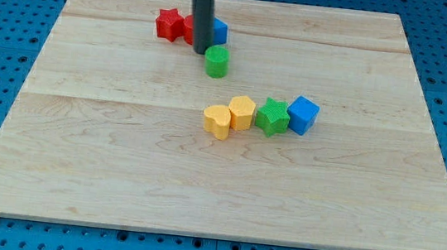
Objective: Push the green circle left to the green star
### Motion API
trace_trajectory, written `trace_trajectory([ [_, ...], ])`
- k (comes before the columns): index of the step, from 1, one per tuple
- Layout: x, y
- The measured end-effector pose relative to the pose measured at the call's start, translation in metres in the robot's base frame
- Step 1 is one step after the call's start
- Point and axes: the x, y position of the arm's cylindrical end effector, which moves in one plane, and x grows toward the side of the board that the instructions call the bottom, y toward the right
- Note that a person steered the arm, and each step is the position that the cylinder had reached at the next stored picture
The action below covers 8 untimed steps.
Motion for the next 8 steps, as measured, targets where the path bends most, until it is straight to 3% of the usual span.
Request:
trace_trajectory([
  [1, 0.029, 0.034],
  [2, 0.086, 0.034],
  [3, 0.095, 0.036],
  [4, 0.063, 0.059],
  [5, 0.034, 0.111],
  [6, 0.056, 0.181],
  [8, 0.179, 0.183],
])
